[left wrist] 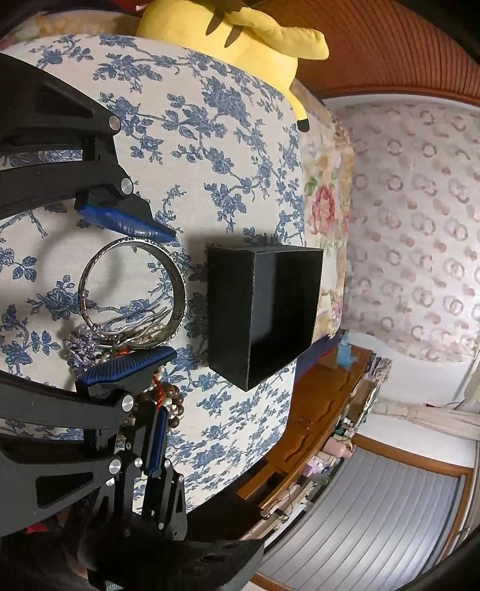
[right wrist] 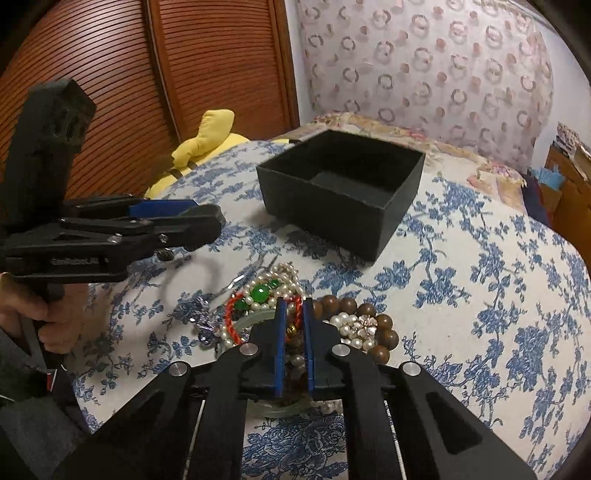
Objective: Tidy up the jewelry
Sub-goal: 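Lower the right tool onto the pile and grasp the red string bracelet, then lift the red string bracelet up from the pile with the right tool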
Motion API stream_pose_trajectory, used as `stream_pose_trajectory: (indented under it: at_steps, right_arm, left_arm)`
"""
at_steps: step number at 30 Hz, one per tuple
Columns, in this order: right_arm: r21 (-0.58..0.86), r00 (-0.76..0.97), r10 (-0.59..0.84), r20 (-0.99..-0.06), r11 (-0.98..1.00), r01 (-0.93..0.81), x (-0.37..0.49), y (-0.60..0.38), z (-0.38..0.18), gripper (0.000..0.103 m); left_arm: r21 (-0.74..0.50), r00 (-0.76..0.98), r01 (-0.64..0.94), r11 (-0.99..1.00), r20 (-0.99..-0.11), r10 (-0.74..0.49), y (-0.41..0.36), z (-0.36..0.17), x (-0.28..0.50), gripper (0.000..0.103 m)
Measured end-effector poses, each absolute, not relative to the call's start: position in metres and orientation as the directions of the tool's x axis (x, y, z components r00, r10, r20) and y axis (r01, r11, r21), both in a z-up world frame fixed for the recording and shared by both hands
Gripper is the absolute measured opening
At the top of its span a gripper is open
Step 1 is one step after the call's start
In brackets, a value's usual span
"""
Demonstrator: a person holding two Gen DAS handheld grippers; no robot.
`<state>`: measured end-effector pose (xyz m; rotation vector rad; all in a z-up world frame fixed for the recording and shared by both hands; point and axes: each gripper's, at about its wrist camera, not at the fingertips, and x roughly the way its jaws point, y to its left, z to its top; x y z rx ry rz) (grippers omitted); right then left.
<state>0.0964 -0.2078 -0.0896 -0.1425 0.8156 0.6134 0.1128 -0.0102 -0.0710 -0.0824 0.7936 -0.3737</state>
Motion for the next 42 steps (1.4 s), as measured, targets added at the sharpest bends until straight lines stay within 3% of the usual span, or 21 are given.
stream_pose_trajectory:
  at_steps: [3, 25, 36, 42]
  right_arm:
    - [0.103, 0.549, 0.468, -0.693, 0.818, -0.566, 0.093, -0.211, -0.077, 0.005]
    - [0.032, 0.688, 0.519, -0.506, 0.809, -0.587, 0.065, -0.230, 0.017, 0.005]
    - [0.037, 0.677, 0.507, -0.533, 0.814, -0.580, 0.081, -0.236, 0.013, 0.005]
    - [0.066, 0.585, 0.482, -0.652, 0.805, -0.590, 0.090, -0.224, -0.036, 0.005]
  left_arm:
    - [-0.213, 0.647, 0.289, 0.933, -0.675, -0.355, -0.007, -0.070, 0.112, 0.055]
    - [-0.216, 0.655, 0.281, 0.935, -0.668, -0.352, -0.004, -0.068, 0.109, 0.055]
    - [-0.191, 0.678, 0.299, 0.935, -0.646, -0.349, -0.011, -0.056, 0.111, 0.055]
    - [-0.198, 0.679, 0.302, 0.932, -0.642, -0.356, -0.010, -0.055, 0.110, 0.055]
